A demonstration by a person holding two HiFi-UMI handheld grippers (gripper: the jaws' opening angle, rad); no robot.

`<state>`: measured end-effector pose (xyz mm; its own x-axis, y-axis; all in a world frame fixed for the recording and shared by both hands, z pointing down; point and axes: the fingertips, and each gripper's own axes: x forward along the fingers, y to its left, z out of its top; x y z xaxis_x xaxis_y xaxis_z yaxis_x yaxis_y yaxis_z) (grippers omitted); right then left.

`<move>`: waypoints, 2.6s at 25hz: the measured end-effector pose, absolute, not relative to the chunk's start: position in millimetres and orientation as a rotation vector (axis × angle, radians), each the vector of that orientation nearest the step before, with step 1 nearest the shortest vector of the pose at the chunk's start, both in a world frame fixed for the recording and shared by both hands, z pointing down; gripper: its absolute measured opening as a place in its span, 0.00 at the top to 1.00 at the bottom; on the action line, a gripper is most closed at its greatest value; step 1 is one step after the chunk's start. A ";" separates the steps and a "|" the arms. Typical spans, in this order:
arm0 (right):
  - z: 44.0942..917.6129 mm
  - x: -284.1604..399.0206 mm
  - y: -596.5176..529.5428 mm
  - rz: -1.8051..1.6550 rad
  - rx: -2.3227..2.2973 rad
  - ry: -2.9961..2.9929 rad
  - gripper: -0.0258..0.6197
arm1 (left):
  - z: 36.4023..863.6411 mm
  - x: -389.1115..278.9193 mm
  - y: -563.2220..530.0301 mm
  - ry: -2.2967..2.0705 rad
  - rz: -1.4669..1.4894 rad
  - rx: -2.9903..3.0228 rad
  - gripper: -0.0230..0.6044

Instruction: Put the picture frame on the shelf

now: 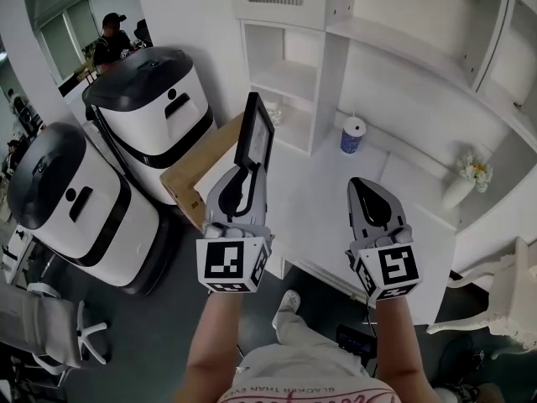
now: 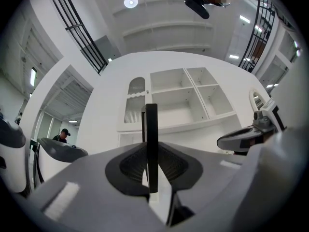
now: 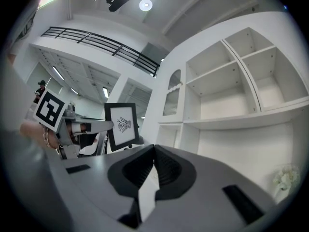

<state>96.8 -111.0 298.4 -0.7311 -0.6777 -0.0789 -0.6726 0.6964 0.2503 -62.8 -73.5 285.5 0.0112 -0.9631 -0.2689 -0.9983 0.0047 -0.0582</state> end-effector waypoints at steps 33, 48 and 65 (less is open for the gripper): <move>298.4 28.4 -320.9 -0.388 1.260 -2.785 0.95 | 290.2 -131.3 -306.7 1.947 0.404 -2.337 0.85; 297.9 26.8 -337.5 -0.338 1.567 -2.616 0.95 | 295.7 -153.7 -361.1 1.784 0.648 -2.657 0.85; 310.8 17.5 -348.8 -0.286 1.758 -2.449 0.95 | 329.6 -177.4 -408.8 1.699 1.064 -2.979 0.85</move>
